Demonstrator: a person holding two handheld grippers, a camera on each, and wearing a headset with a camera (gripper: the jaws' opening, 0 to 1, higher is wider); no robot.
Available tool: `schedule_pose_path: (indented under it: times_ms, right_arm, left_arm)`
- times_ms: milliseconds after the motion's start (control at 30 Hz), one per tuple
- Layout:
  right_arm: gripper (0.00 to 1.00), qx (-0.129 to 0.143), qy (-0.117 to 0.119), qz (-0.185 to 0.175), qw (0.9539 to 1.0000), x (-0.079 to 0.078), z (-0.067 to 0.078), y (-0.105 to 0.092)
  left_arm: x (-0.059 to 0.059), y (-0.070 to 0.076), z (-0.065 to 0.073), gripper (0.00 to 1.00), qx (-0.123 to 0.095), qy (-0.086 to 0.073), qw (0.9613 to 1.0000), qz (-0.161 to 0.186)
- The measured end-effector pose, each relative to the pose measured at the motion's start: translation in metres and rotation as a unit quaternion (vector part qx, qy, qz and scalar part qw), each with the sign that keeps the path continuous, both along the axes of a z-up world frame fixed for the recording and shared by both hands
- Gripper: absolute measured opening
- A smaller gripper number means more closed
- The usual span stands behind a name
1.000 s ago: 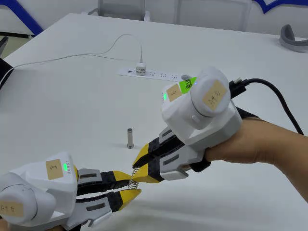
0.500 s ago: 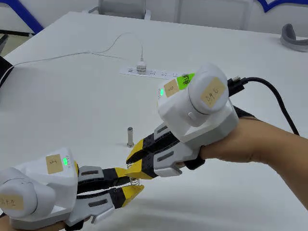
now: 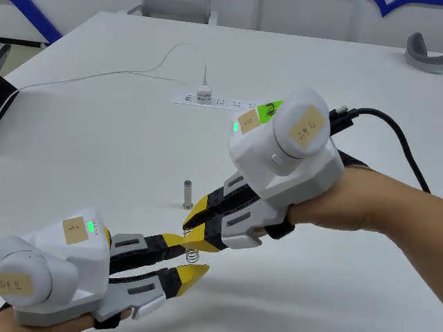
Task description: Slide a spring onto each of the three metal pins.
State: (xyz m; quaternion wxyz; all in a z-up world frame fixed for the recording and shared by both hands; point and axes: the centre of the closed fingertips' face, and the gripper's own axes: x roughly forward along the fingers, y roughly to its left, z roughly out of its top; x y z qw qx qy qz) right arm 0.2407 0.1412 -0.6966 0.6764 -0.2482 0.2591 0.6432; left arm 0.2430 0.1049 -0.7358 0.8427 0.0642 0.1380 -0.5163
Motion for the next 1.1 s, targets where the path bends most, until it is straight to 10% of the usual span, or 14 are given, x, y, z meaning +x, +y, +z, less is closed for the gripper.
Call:
schedule_pose_path:
  times_ms: [1100]
  right_arm:
    - [0.12,0.007,-0.029,-0.047,0.9985,0.033,0.011,-0.008]
  left_arm:
    - [0.017,0.021,-0.003,0.72,-0.006,0.020,0.9973,0.071]
